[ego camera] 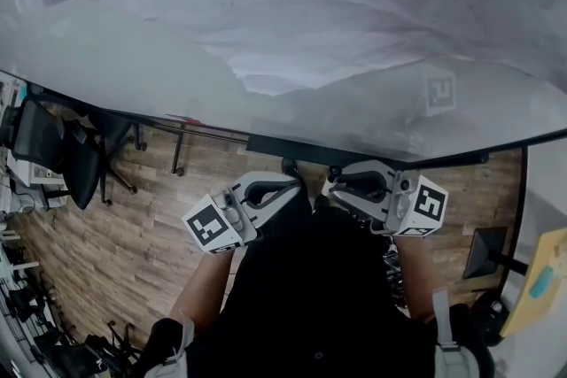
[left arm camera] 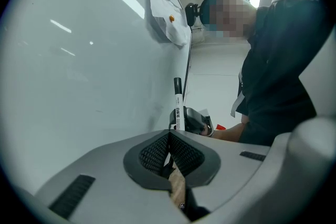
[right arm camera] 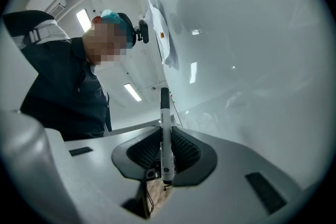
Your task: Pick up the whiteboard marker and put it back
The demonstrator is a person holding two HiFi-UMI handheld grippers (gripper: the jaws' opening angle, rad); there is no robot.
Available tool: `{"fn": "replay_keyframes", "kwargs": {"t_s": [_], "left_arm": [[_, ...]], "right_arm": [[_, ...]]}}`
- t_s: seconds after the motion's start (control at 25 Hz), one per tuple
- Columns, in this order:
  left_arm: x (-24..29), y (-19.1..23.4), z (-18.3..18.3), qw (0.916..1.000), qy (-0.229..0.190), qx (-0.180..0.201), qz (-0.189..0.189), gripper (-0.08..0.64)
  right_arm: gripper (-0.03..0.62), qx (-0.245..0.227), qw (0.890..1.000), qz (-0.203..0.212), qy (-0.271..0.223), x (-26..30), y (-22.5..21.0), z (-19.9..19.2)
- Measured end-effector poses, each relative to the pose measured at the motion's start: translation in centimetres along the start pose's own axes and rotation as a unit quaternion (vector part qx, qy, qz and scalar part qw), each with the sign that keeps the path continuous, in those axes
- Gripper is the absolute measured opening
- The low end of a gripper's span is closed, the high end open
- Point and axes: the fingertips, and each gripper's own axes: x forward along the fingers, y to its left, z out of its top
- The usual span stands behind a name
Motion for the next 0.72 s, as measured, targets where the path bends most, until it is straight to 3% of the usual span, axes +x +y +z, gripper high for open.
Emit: {"fn": "replay_keyframes", "kwargs": {"t_s": [0.32, 0.52, 0.72], "left_arm": [[0.6, -0.3, 0.4, 1.0, 0.001, 0.001, -0.006, 0.012], [0.7, -0.4, 0.2, 0.9999, 0.003, -0.003, -0.009, 0.012], [0.6, -0.6, -0.4, 0.9998, 0.006, -0.004, -0.016, 0.012]], "right_arm": [[0.072, 0.009, 1.0, 0.002, -0.002, -0.1, 0.0, -0.3], [0.072, 0.024, 0.999, 0.008, -0.033, 0.0, 0.1, 0.7], [0.072, 0.017, 0.999, 0.012, -0.024, 0.3, 0.1, 0.5]]}}
